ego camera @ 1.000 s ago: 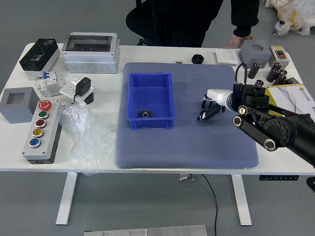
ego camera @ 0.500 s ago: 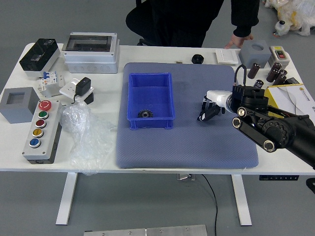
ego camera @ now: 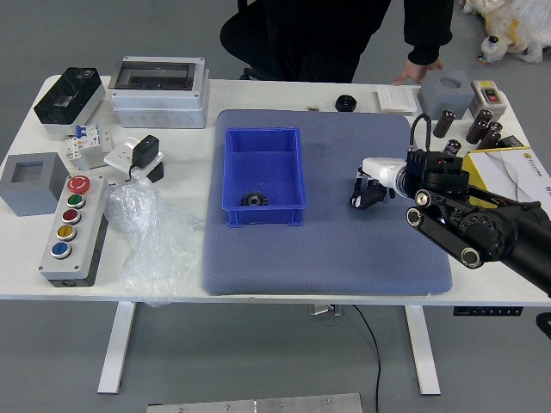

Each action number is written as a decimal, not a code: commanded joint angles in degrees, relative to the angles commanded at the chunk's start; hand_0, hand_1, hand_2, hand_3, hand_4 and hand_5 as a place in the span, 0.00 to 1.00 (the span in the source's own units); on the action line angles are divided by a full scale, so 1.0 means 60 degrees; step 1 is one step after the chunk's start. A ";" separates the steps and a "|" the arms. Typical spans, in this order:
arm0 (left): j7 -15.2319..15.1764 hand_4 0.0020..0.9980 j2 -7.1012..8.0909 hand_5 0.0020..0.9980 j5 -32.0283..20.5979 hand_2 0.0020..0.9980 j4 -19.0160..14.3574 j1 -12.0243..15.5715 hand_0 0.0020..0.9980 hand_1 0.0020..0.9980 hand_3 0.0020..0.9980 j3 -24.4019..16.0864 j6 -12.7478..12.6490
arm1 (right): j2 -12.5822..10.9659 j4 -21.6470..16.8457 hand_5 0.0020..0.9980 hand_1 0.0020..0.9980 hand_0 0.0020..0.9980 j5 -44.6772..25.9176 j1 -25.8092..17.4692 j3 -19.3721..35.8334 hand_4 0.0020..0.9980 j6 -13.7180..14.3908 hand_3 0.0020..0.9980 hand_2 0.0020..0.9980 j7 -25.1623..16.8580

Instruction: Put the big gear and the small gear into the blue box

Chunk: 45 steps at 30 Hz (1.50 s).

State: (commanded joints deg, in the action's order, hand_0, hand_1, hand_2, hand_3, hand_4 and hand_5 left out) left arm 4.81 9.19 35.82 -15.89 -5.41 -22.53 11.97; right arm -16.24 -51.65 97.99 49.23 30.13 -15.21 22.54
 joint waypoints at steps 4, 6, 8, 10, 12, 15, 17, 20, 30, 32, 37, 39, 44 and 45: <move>0.0000 0.60 -0.0004 0.37 0.0003 0.83 0.0000 0.0003 0.87 0.84 0.78 -0.0008 0.0001 | -0.0008 -0.0002 0.25 0.38 0.39 0.0024 -0.0018 -0.0017 0.52 0.0009 0.62 0.48 0.0006; -0.0001 0.60 -0.0005 0.37 0.0003 0.83 0.0000 0.0004 0.87 0.84 0.78 -0.0010 0.0001 | -0.0011 -0.0003 0.25 0.38 0.39 0.0031 -0.0026 -0.0024 0.52 0.0010 0.62 0.48 0.0007; 0.0000 0.60 -0.0005 0.37 0.0003 0.83 -0.0001 0.0005 0.87 0.84 0.78 -0.0011 0.0001 | -0.0013 -0.0005 0.25 0.38 0.39 0.0035 -0.0031 -0.0029 0.52 0.0013 0.62 0.48 0.0007; 0.0000 0.60 -0.0006 0.37 0.0005 0.83 -0.0001 0.0006 0.87 0.84 0.79 -0.0012 0.0002 | -0.0015 -0.0013 0.23 0.37 0.39 0.0041 -0.0036 -0.0037 0.49 0.0017 0.62 0.48 0.0006; 0.0000 0.60 -0.0006 0.37 0.0006 0.83 -0.0002 0.0007 0.87 0.84 0.79 -0.0011 0.0002 | -0.0018 -0.0020 0.23 0.37 0.39 0.0048 -0.0037 -0.0043 0.49 0.0023 0.62 0.48 0.0009; 0.0001 0.60 -0.0002 0.37 0.0006 0.83 -0.0002 0.0011 0.87 0.84 0.79 -0.0009 0.0002 | -0.0037 -0.0037 0.21 0.37 0.40 0.0063 -0.0027 -0.0043 0.47 0.0032 0.63 0.48 0.0018; 0.0001 0.60 0.0004 0.37 0.0009 0.83 -0.0002 0.0015 0.87 0.84 0.79 -0.0009 0.0002 | -0.0060 -0.0056 0.21 0.37 0.40 0.0080 -0.0014 -0.0032 0.47 0.0037 0.63 0.48 0.0028; 0.0002 0.60 0.0015 0.37 0.0015 0.83 -0.0003 0.0021 0.87 0.84 0.79 -0.0015 0.0002 | -0.0105 -0.0100 0.21 0.37 0.40 0.0116 0.0009 -0.0007 0.47 0.0033 0.63 0.48 0.0056; 0.0005 0.60 0.0060 0.37 0.0035 0.83 -0.0006 0.0059 0.87 0.84 0.79 -0.0042 0.0006 | -0.0367 -0.0402 0.19 0.37 0.41 0.0310 0.0103 0.0104 0.46 -0.0070 0.63 0.48 0.0182; 0.0006 0.60 0.0071 0.37 0.0037 0.83 -0.0006 0.0069 0.87 0.84 0.79 -0.0046 0.0006 | -0.0432 -0.0488 0.19 0.37 0.41 0.0364 0.0125 0.0123 0.46 -0.0102 0.63 0.48 0.0215; 0.0008 0.60 0.0103 0.37 0.0036 0.83 -0.0006 0.0101 0.87 0.84 0.79 -0.0049 0.0007 | -0.0598 -0.0796 0.19 0.38 0.41 0.0550 0.0228 0.0189 0.46 -0.0200 0.63 0.48 0.0321; 0.0009 0.60 0.0116 0.37 0.0038 0.83 -0.0007 0.0109 0.87 0.84 0.79 -0.0053 0.0008 | -0.0656 -0.0916 0.19 0.37 0.41 0.0614 0.0283 0.0199 0.46 -0.0240 0.63 0.48 0.0361; 0.0010 0.60 0.0149 0.37 0.0051 0.83 -0.0009 0.0121 0.87 0.84 0.79 -0.0060 0.0013 | -0.0774 -0.1274 0.19 0.37 0.41 0.0815 0.0461 0.0239 0.46 -0.0353 0.63 0.48 0.0477; 0.0009 0.60 0.0153 0.37 0.0055 0.83 -0.0010 0.0121 0.87 0.84 0.79 -0.0064 0.0014 | -0.0789 -0.1343 0.19 0.37 0.41 0.0854 0.0497 0.0247 0.46 -0.0377 0.63 0.48 0.0500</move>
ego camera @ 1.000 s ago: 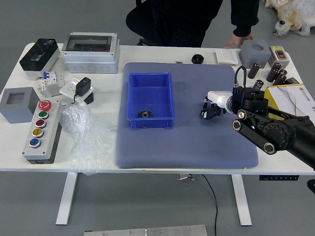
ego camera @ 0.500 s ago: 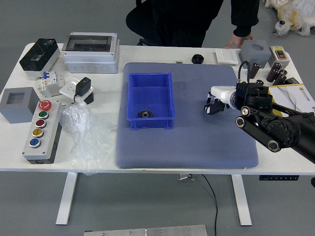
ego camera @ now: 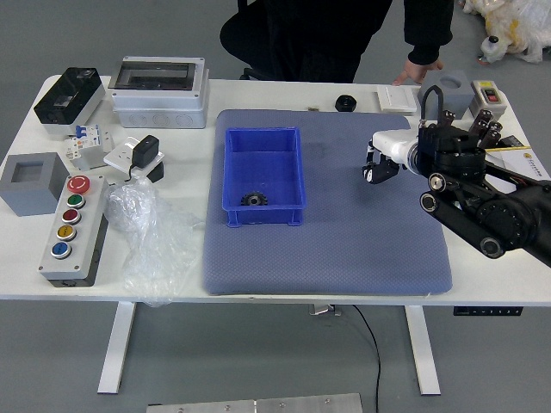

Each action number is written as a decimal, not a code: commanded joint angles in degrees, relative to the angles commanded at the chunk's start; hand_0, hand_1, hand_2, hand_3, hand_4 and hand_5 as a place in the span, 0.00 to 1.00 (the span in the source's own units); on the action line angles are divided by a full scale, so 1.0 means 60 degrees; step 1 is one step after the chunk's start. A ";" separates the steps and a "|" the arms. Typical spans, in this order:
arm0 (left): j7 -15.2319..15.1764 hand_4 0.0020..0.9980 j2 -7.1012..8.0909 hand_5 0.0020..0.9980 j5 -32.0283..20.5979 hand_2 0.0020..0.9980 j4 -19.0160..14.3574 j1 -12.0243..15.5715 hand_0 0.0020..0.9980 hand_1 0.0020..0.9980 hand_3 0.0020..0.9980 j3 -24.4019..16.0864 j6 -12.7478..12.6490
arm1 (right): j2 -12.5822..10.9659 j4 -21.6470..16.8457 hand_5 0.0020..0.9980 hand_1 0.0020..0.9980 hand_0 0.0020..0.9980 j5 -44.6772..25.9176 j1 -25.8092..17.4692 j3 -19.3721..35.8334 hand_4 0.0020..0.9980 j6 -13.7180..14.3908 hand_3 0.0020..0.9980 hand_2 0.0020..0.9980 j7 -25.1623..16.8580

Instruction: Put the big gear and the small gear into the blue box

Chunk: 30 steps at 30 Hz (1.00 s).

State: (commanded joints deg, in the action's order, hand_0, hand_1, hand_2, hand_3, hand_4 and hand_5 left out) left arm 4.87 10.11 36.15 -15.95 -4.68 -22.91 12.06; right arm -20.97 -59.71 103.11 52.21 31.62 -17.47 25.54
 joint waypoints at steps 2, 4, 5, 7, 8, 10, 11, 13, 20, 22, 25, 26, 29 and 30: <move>0.0000 0.60 0.0007 0.37 0.0003 0.83 -0.0001 0.0002 0.87 0.84 0.79 -0.0006 0.0002 | -0.0028 -0.0128 0.19 0.37 0.41 0.0069 0.0068 0.0010 0.46 -0.0043 0.63 0.48 0.0040; 0.0000 0.60 0.0017 0.37 0.0005 0.83 -0.0002 0.0011 0.87 0.84 0.79 -0.0012 0.0002 | -0.0056 -0.0284 0.19 0.37 0.41 0.0151 0.0148 0.0030 0.46 -0.0091 0.63 0.48 0.0084; 0.0001 0.60 0.0021 0.37 0.0000 0.83 -0.0001 0.0016 0.87 0.84 0.79 -0.0008 0.0002 | -0.0063 -0.0341 0.19 0.37 0.41 0.0180 0.0176 0.0040 0.46 -0.0105 0.63 0.48 0.0098; 0.0002 0.60 0.0034 0.37 -0.0006 0.83 0.0001 0.0031 0.87 0.84 0.78 -0.0004 0.0000 | -0.0072 -0.0471 0.19 0.37 0.40 0.0248 0.0241 0.0065 0.46 -0.0136 0.63 0.48 0.0132; 0.0002 0.60 0.0041 0.37 -0.0007 0.83 0.0002 0.0037 0.87 0.84 0.78 -0.0004 -0.0001 | -0.0074 -0.0528 0.19 0.37 0.40 0.0275 0.0271 0.0073 0.46 -0.0149 0.63 0.48 0.0147; 0.0000 0.60 0.0052 0.37 -0.0002 0.83 0.0001 0.0045 0.87 0.84 0.78 -0.0011 -0.0002 | -0.0069 -0.0618 0.19 0.37 0.40 0.0315 0.0332 0.0081 0.46 -0.0173 0.63 0.48 0.0171; 0.0000 0.60 0.0055 0.37 0.0001 0.83 0.0001 0.0047 0.87 0.84 0.78 -0.0013 -0.0003 | -0.0062 -0.0655 0.19 0.37 0.40 0.0330 0.0362 0.0082 0.46 -0.0182 0.63 0.48 0.0180; -0.0001 0.60 0.0058 0.37 0.0000 0.83 0.0002 0.0051 0.87 0.84 0.78 -0.0009 -0.0002 | -0.0031 -0.0726 0.19 0.37 0.41 0.0355 0.0440 0.0081 0.46 -0.0204 0.63 0.48 0.0202; 0.0000 0.60 0.0042 0.37 -0.0012 0.83 0.0000 0.0039 0.87 0.84 0.78 0.0028 0.0004 | 0.0191 -0.0777 0.20 0.37 0.41 0.0356 0.0637 0.0077 0.46 -0.0236 0.63 0.48 0.0231; 0.0001 0.60 0.0039 0.37 -0.0022 0.83 0.0002 0.0035 0.87 0.84 0.78 0.0047 0.0004 | 0.0268 -0.0755 0.20 0.37 0.41 0.0348 0.0668 0.0077 0.46 -0.0232 0.63 0.48 0.0228; 0.0001 0.60 0.0035 0.37 -0.0029 0.83 0.0003 0.0026 0.87 0.84 0.78 0.0065 0.0004 | 0.0380 -0.0697 0.20 0.37 0.41 0.0325 0.0722 0.0077 0.46 -0.0219 0.63 0.48 0.0217; 0.0001 0.60 0.0033 0.37 -0.0030 0.83 0.0002 0.0023 0.87 0.84 0.78 0.0068 0.0004 | 0.0413 -0.0672 0.20 0.37 0.41 0.0314 0.0740 0.0077 0.46 -0.0214 0.63 0.48 0.0213; 0.0000 0.60 0.0027 0.37 -0.0034 0.83 0.0003 0.0012 0.87 0.84 0.78 0.0080 0.0003 | 0.0499 -0.0593 0.20 0.37 0.41 0.0289 0.0792 0.0085 0.46 -0.0198 0.63 0.48 0.0200; 0.0001 0.60 0.0025 0.37 -0.0038 0.83 0.0004 0.0011 0.86 0.84 0.78 0.0085 0.0003 | 0.0528 -0.0566 0.20 0.37 0.40 0.0277 0.0811 0.0084 0.46 -0.0192 0.63 0.48 0.0195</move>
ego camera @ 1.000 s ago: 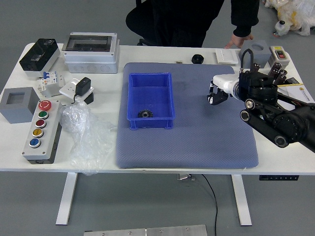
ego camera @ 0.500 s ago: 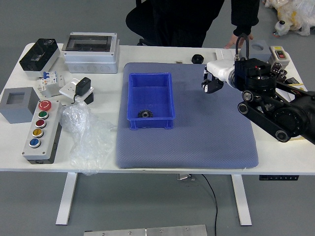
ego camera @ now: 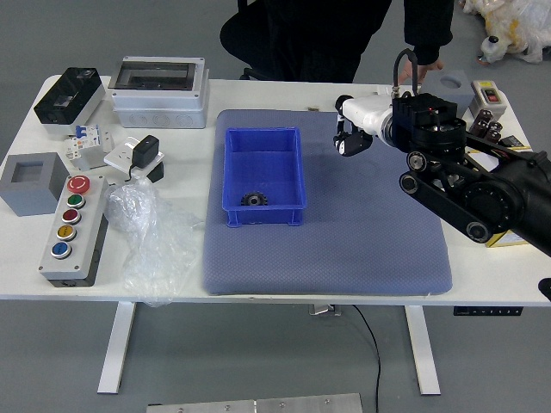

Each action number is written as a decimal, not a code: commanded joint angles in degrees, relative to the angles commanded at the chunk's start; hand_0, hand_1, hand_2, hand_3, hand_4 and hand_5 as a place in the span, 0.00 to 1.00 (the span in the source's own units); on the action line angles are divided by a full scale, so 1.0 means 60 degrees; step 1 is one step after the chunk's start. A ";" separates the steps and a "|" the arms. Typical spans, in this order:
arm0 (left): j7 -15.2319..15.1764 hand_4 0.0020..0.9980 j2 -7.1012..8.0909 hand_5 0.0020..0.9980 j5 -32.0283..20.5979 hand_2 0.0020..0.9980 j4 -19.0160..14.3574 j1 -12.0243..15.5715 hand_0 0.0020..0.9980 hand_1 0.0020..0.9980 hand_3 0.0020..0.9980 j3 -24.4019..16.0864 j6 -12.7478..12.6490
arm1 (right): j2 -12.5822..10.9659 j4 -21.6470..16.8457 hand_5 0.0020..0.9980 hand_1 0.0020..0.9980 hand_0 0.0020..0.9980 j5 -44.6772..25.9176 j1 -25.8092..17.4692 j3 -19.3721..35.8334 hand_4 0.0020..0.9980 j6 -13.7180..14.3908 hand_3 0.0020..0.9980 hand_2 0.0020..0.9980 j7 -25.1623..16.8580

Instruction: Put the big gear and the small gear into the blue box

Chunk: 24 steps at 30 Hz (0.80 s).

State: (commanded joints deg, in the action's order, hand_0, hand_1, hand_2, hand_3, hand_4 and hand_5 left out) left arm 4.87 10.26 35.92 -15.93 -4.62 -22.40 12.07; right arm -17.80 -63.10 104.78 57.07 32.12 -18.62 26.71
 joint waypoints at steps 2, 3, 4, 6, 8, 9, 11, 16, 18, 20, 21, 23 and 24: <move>0.0001 0.60 -0.0004 0.37 -0.0009 0.83 0.0002 -0.0001 0.86 0.84 0.78 0.0013 0.0000 | 0.0068 0.0065 0.20 0.37 0.40 -0.0028 0.0043 -0.0010 0.46 0.0013 0.63 0.48 -0.0012; 0.0001 0.60 -0.0006 0.37 -0.0010 0.83 0.0002 -0.0002 0.86 0.84 0.78 0.0016 0.0000 | 0.0093 0.0087 0.20 0.37 0.40 -0.0039 0.0057 -0.0013 0.46 0.0019 0.63 0.48 -0.0017; 0.0001 0.60 -0.0009 0.37 -0.0013 0.83 0.0002 -0.0006 0.86 0.84 0.78 0.0022 -0.0001 | 0.0131 0.0122 0.20 0.37 0.40 -0.0055 0.0080 -0.0017 0.46 0.0027 0.63 0.48 -0.0024; 0.0000 0.60 -0.0016 0.37 -0.0018 0.83 0.0002 -0.0014 0.87 0.84 0.79 0.0036 -0.0001 | 0.0211 0.0194 0.20 0.37 0.40 -0.0093 0.0119 -0.0019 0.46 0.0050 0.63 0.48 -0.0041; 0.0001 0.60 -0.0023 0.37 -0.0025 0.83 0.0003 -0.0022 0.87 0.84 0.79 0.0053 0.0000 | 0.0280 0.0255 0.20 0.37 0.40 -0.0121 0.0146 -0.0020 0.46 0.0069 0.63 0.48 -0.0055; 0.0001 0.60 -0.0028 0.37 -0.0030 0.83 0.0004 -0.0028 0.87 0.84 0.79 0.0063 0.0000 | 0.0324 0.0293 0.20 0.37 0.40 -0.0144 0.0160 -0.0022 0.46 0.0083 0.63 0.48 -0.0065; 0.0001 0.60 -0.0041 0.37 -0.0039 0.83 0.0004 -0.0048 0.87 0.84 0.79 0.0082 0.0001 | 0.0411 0.0380 0.20 0.37 0.40 -0.0195 0.0188 -0.0034 0.46 0.0104 0.63 0.48 -0.0085; 0.0004 0.60 -0.0078 0.37 -0.0076 0.83 0.0008 -0.0089 0.87 0.84 0.78 0.0163 0.0000 | 0.0614 0.0605 0.21 0.37 0.40 -0.0323 0.0277 -0.0058 0.46 0.0165 0.63 0.48 -0.0140; 0.0003 0.60 -0.0082 0.37 -0.0079 0.83 0.0008 -0.0103 0.86 0.84 0.79 0.0182 -0.0003 | 0.0687 0.0709 0.21 0.37 0.40 -0.0371 0.0303 -0.0056 0.47 0.0187 0.63 0.48 -0.0159; 0.0003 0.60 -0.0083 0.37 -0.0086 0.83 0.0010 -0.0116 0.86 0.84 0.79 0.0210 -0.0004 | 0.0778 0.0836 0.21 0.37 0.40 -0.0437 0.0339 -0.0069 0.47 0.0207 0.63 0.48 -0.0183; 0.0003 0.60 -0.0084 0.37 -0.0088 0.83 0.0009 -0.0120 0.86 0.84 0.79 0.0223 -0.0004 | 0.0821 0.0891 0.21 0.37 0.40 -0.0468 0.0358 -0.0074 0.47 0.0216 0.63 0.48 -0.0195; 0.0004 0.60 -0.0090 0.37 -0.0099 0.83 0.0010 -0.0128 0.86 0.84 0.79 0.0258 -0.0003 | 0.0908 0.1000 0.21 0.37 0.40 -0.0521 0.0393 -0.0071 0.47 0.0235 0.63 0.48 -0.0215; 0.0004 0.60 -0.0095 0.37 -0.0101 0.83 0.0010 -0.0133 0.87 0.84 0.79 0.0271 -0.0002 | 0.0948 0.1046 0.21 0.37 0.40 -0.0541 0.0406 -0.0064 0.47 0.0243 0.63 0.48 -0.0222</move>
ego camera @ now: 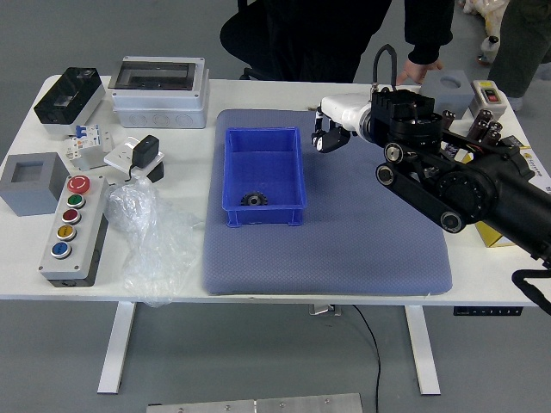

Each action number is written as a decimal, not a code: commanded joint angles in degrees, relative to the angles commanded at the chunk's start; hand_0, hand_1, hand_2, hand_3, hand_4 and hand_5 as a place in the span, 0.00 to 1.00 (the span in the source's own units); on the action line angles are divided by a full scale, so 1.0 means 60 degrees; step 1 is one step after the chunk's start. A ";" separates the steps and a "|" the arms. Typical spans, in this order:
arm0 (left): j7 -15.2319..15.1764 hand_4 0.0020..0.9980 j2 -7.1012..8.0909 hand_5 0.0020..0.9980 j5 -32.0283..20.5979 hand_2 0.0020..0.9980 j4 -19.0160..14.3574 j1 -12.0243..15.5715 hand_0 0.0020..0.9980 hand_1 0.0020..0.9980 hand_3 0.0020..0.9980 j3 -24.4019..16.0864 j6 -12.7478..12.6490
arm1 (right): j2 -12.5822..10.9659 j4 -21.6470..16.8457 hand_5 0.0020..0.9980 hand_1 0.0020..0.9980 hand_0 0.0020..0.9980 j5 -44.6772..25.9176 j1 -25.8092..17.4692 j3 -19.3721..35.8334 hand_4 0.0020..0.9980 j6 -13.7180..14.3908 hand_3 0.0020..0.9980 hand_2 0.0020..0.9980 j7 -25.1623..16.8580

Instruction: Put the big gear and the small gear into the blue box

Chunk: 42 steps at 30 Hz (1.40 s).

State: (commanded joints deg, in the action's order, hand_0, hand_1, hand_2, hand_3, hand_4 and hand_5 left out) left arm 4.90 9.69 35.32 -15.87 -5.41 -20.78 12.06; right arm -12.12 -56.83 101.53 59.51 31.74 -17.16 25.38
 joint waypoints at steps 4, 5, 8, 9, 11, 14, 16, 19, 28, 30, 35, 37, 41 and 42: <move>0.0000 0.60 -0.0021 0.37 -0.0012 0.83 -0.0001 -0.0025 0.87 0.84 0.79 0.0058 0.0002 | 0.0186 0.0200 0.21 0.37 0.40 -0.0100 0.0033 0.0008 0.47 0.0033 0.63 0.48 -0.0027; 0.0001 0.60 -0.0026 0.37 -0.0018 0.83 0.0000 -0.0031 0.87 0.84 0.79 0.0077 0.0003 | 0.0238 0.0251 0.21 0.37 0.40 -0.0131 0.0041 0.0004 0.47 0.0042 0.63 0.48 -0.0033; 0.0000 0.60 -0.0027 0.37 -0.0030 0.83 0.0001 -0.0039 0.87 0.84 0.79 0.0125 0.0002 | 0.0382 0.0384 0.21 0.37 0.40 -0.0200 0.0070 -0.0021 0.47 0.0057 0.63 0.47 -0.0047; 0.0001 0.60 -0.0025 0.37 -0.0039 0.83 0.0002 -0.0038 0.87 0.84 0.79 0.0149 0.0001 | 0.0445 0.0441 0.21 0.37 0.40 -0.0225 0.0088 -0.0032 0.47 0.0062 0.63 0.47 -0.0053; 0.0001 0.60 -0.0023 0.37 -0.0052 0.83 0.0005 -0.0039 0.87 0.84 0.79 0.0186 0.0000 | 0.0554 0.0538 0.21 0.37 0.40 -0.0268 0.0123 -0.0035 0.47 0.0071 0.63 0.47 -0.0063; 0.0001 0.60 -0.0025 0.37 -0.0061 0.83 0.0006 -0.0048 0.87 0.84 0.78 0.0222 0.0000 | 0.0704 0.0662 0.21 0.37 0.40 -0.0305 0.0169 -0.0027 0.47 0.0074 0.63 0.47 -0.0069; 0.0001 0.60 -0.0029 0.37 -0.0067 0.83 0.0006 -0.0060 0.87 0.84 0.78 0.0240 0.0001 | 0.0788 0.0724 0.21 0.37 0.40 -0.0328 0.0197 -0.0040 0.47 0.0071 0.63 0.47 -0.0072; 0.0002 0.60 -0.0031 0.37 -0.0079 0.83 0.0006 -0.0079 0.87 0.84 0.78 0.0269 0.0001 | 0.0932 0.0862 0.21 0.37 0.40 -0.0388 0.0283 -0.0089 0.47 0.0060 0.63 0.47 -0.0083; 0.0009 0.60 -0.0040 0.37 -0.0123 0.83 0.0008 -0.0102 0.87 0.84 0.79 0.0336 0.0003 | 0.1307 0.1332 0.21 0.37 0.40 -0.0676 0.0485 -0.0223 0.47 0.0111 0.63 0.47 -0.0167; 0.0008 0.60 -0.0040 0.37 -0.0125 0.83 0.0008 -0.0108 0.87 0.84 0.79 0.0341 0.0002 | 0.1398 0.1438 0.21 0.37 0.40 -0.0746 0.0506 -0.0264 0.47 0.0132 0.63 0.47 -0.0188; 0.0009 0.60 -0.0055 0.37 -0.0141 0.83 0.0008 -0.0137 0.87 0.84 0.79 0.0374 0.0004 | 0.1631 0.1706 0.21 0.37 0.40 -0.0926 0.0540 -0.0367 0.47 0.0201 0.63 0.47 -0.0244; 0.0010 0.60 -0.0065 0.37 -0.0158 0.83 0.0010 -0.0150 0.87 0.84 0.78 0.0398 0.0005 | 0.1718 0.1814 0.21 0.37 0.40 -0.0994 0.0558 -0.0412 0.47 0.0227 0.63 0.47 -0.0264; 0.0013 0.60 -0.0074 0.37 -0.0179 0.83 0.0011 -0.0173 0.87 0.84 0.78 0.0438 0.0005 | 0.1830 0.1958 0.21 0.37 0.40 -0.1090 0.0578 -0.0473 0.47 0.0241 0.63 0.47 -0.0283; 0.0014 0.60 -0.0075 0.37 -0.0184 0.83 0.0011 -0.0177 0.87 0.84 0.78 0.0445 0.0006 | 0.1847 0.1976 0.21 0.38 0.41 -0.1105 0.0578 -0.0482 0.47 0.0238 0.63 0.48 -0.0284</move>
State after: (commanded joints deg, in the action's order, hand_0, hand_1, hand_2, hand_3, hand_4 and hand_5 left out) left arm 4.98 9.24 34.21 -15.80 -6.47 -18.11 12.10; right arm -1.04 -44.97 94.90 62.98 28.84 -15.73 23.67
